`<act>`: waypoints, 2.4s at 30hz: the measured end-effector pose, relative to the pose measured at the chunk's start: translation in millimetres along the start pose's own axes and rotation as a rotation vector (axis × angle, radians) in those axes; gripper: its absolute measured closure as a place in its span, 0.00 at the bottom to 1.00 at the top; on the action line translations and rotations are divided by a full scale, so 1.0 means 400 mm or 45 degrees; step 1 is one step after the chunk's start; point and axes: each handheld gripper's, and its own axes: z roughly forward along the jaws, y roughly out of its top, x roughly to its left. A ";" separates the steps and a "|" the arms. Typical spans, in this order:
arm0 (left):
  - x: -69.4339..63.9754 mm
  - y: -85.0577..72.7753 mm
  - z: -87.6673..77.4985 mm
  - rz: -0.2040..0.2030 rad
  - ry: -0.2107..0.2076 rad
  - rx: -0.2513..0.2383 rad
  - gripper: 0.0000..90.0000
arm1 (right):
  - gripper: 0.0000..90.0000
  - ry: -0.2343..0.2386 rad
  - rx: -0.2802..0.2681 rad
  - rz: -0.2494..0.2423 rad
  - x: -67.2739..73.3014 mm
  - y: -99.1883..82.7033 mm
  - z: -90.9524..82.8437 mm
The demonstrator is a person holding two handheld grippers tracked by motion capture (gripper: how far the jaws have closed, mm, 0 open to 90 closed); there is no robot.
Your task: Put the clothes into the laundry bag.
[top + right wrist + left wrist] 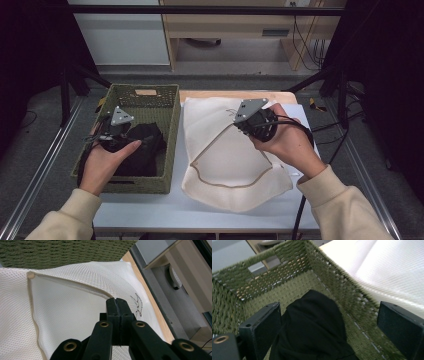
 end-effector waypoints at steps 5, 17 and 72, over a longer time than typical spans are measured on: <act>0.027 -0.007 0.021 -0.020 0.003 0.030 0.05 | 1.00 -0.002 -0.001 -0.002 -0.003 -0.002 0.000; 0.051 -0.010 0.065 -0.053 -0.026 0.142 0.07 | 1.00 0.011 -0.012 -0.010 0.003 -0.003 0.005; 0.075 -0.098 0.241 -0.098 -0.129 0.466 0.00 | 1.00 0.058 -0.002 -0.021 0.011 -0.013 0.030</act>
